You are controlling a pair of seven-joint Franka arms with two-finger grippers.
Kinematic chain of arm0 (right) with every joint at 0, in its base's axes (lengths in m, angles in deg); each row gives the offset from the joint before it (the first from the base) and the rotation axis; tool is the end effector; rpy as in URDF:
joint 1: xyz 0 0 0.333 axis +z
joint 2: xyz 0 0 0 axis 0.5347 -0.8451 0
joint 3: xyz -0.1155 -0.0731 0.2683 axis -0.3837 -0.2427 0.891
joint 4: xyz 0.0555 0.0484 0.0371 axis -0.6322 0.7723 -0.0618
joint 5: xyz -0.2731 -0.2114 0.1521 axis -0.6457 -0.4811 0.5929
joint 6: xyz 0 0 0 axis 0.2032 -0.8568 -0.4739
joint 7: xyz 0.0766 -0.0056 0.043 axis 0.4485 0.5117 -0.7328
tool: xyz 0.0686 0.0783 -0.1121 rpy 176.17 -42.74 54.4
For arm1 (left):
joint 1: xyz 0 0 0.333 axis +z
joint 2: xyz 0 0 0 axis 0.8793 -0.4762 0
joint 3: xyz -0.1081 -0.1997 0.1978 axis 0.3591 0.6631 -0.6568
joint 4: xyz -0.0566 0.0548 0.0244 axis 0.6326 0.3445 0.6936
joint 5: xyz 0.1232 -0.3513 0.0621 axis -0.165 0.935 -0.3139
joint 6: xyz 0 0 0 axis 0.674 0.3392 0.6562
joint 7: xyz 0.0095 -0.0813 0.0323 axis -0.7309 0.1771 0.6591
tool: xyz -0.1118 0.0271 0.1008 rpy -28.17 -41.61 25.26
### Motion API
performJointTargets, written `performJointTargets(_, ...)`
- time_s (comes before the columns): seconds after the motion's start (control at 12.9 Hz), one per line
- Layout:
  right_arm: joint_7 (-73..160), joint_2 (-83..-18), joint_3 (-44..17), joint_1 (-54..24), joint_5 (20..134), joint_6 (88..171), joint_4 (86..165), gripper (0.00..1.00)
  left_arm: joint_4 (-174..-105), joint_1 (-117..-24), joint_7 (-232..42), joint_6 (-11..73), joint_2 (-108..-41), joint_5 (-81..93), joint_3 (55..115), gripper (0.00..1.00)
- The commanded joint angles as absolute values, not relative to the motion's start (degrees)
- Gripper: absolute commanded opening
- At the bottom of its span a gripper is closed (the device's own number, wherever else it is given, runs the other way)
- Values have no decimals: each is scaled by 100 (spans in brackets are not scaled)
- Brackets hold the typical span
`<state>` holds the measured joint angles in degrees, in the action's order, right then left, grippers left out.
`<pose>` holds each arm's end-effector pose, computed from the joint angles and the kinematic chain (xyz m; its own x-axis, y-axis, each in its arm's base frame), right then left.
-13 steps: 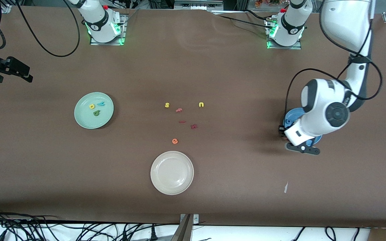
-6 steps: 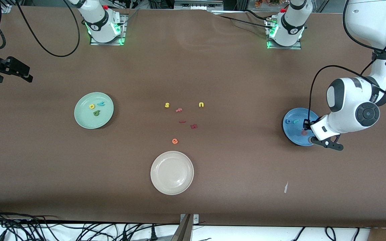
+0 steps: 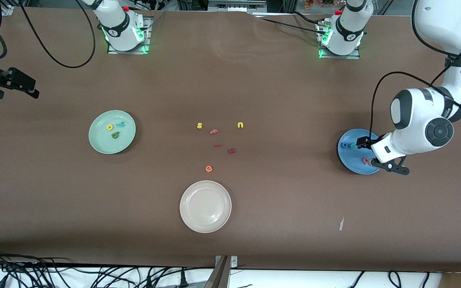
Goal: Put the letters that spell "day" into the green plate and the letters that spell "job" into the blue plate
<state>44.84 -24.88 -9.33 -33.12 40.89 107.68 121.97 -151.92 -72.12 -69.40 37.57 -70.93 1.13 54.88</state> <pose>0.5327 -0.0205 0.5476 0.9998 0.0194 0.0110 0.0195 -0.9998 -0.0079 0.5698 0.0087 0.2225 0.9468 -0.2683 -0.1775 -0.2659 -0.9633 0.0378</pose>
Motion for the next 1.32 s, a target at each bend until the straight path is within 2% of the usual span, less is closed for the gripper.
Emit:
performJointTargets(0.0,4371,-2533,-914,-3364,4204,10690,12064,100,-16232,-7114,-6977,4285,-6216,-13,5601,100)
performJointTargets(0.16,4371,-2533,-914,-3364,4204,10699,12072,100,-16481,-7114,-6960,4287,-5495,-5,5609,100)
performJointTargets(0.31,4371,-2542,-914,-3364,4204,10708,12064,100,-16403,-7114,-7003,4077,-4959,-65,5967,100)
performJointTargets(0.47,4380,-2542,-914,-3364,4204,10725,12064,100,-16124,-7000,-7065,3561,-4535,-75,6014,100)
performJointTargets(0.7,4371,-2542,-914,-3364,4204,10726,12064,100,-14465,-7018,-7065,1594,-4726,-118,6014,100)
performJointTargets(1.24,4371,-2542,-914,-3364,4195,10734,12064,100,-13275,-7053,-7388,70,-4710,-655,6040,100)
